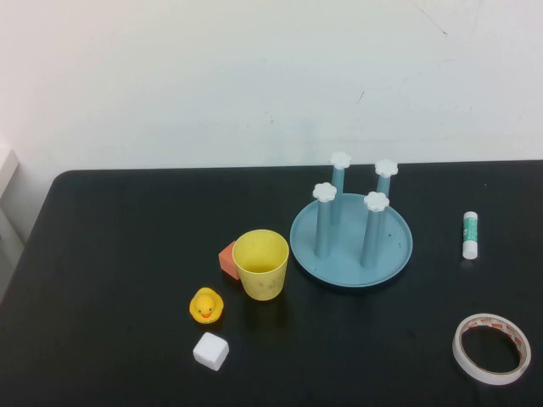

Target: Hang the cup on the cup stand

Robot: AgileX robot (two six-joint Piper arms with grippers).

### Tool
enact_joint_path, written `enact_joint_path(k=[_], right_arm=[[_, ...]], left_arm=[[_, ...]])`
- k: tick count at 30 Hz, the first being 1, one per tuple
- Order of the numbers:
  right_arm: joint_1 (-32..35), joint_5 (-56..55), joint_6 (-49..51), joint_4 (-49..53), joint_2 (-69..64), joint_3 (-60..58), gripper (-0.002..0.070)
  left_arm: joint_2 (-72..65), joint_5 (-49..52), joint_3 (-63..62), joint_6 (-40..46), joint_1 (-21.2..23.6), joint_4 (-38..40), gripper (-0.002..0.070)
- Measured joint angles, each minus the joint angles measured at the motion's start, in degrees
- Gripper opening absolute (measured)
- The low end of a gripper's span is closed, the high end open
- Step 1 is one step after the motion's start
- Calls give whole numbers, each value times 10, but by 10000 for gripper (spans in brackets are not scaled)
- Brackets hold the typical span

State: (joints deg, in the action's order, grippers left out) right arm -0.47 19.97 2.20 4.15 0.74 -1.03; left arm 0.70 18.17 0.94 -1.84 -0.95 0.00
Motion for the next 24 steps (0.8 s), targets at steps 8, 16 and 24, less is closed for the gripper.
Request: enact_joint_path(k=[8, 16, 24], right_arm=[[0, 0, 0, 0, 0, 0, -1], [0, -6, 0, 0, 0, 0, -1], [0, -66, 0, 0, 0, -4, -1]], left_arm=[[0, 0, 0, 0, 0, 0, -1], [0, -6, 0, 0, 0, 0, -1], [0, -35, 1, 0, 0, 0, -1]])
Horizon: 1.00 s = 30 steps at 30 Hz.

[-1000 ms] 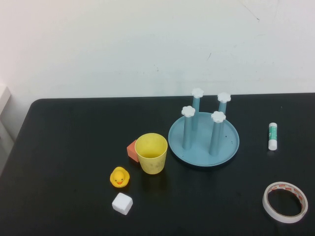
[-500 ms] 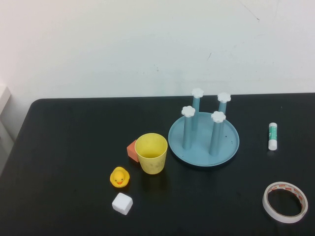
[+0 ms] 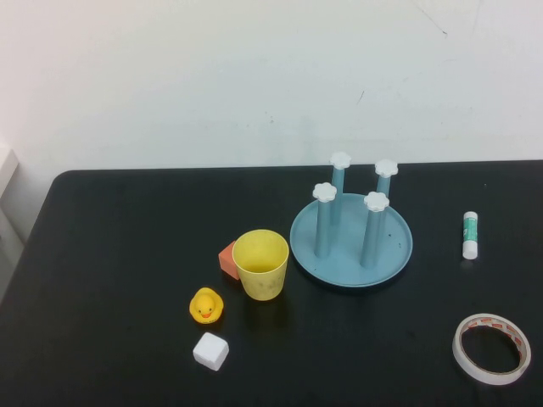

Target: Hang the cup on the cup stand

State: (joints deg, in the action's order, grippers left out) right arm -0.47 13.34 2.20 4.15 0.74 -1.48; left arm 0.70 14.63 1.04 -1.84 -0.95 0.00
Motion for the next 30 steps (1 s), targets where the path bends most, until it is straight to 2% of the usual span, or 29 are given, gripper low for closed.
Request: enact_joint_path(k=[3, 11, 17, 23, 25, 27, 30], right_arm=[[0, -39, 0, 0, 0, 0, -1], [0, -224, 0, 0, 0, 0, -1], [0, -380, 1, 0, 0, 0, -1], [0, -431, 1, -5, 0, 0, -1], [0, -432, 1, -11, 0, 0, -1], [0, -408, 1, -11, 0, 3, -1], [0, -289, 1, -8, 0, 49, -1]], left_arm=[[0, -43, 0, 0, 0, 0, -1], [0, -250, 0, 0, 0, 0, -1], [0, -315, 0, 0, 0, 0, -1], [0, -366, 0, 0, 0, 0, -1], [0, -362, -2, 0, 0, -4, -1], [1, -314, -25, 0, 0, -6, -1], [1, -196, -98, 5, 0, -22, -1]])
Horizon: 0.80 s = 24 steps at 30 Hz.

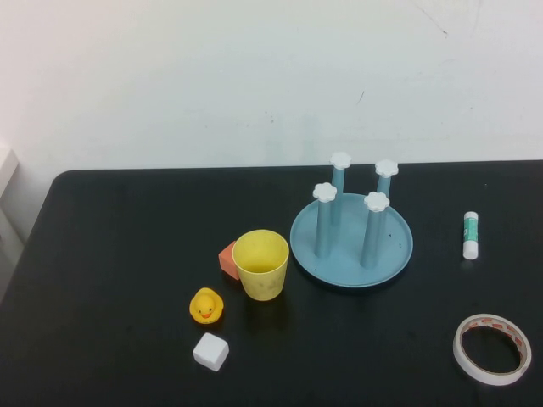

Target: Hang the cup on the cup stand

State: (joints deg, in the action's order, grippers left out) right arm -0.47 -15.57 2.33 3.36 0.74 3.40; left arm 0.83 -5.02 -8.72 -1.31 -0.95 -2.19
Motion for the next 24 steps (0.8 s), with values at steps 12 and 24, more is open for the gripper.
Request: enact_joint_path(k=[12, 24], right_arm=[[0, 439, -86, 42, -180, 204, -1], [0, 490, -484, -348, -446, 207, -1]], left_arm=[[-140, 271, -143, 42, 0, -16, -1], [-194, 310, -141, 42, 0, 22, -1]])
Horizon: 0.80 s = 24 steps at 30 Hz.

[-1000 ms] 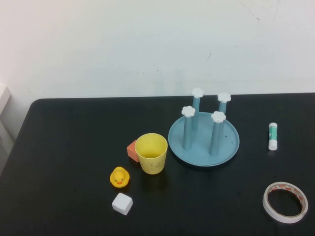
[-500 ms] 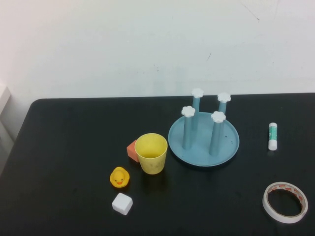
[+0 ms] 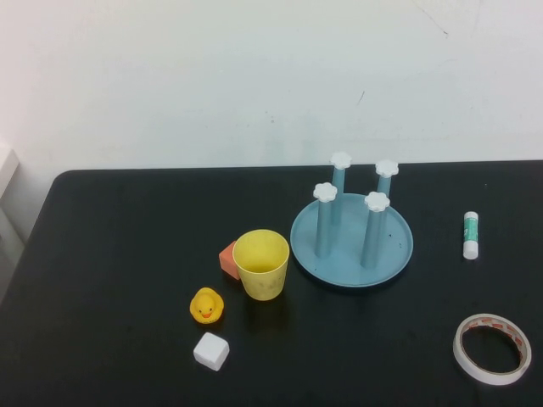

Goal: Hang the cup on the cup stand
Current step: Pick up the cup from the table

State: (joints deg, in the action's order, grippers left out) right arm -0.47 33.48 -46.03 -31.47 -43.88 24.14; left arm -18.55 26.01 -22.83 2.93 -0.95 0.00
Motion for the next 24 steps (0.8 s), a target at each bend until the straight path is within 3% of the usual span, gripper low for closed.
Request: enact_joint_path(k=[4, 7, 18, 21, 24], right_arm=[[-10, 13, -141, -124, -63, 12, -1], [-40, 12, -183, -155, -110, 36, 0], [-235, -24, -192, -161, -344, 240, 11], [-276, -27, -180, -160, -410, 306, 58], [-308, -28, -175, -159, -475, 372, 174]], left_arm=[[0, -24, 34, 0, 0, 18, -1], [0, -53, 62, 0, 0, 24, -1], [0, -72, 67, 0, 0, 33, -1], [0, -72, 67, 0, 0, 33, -1], [0, -72, 67, 0, 0, 33, -1]])
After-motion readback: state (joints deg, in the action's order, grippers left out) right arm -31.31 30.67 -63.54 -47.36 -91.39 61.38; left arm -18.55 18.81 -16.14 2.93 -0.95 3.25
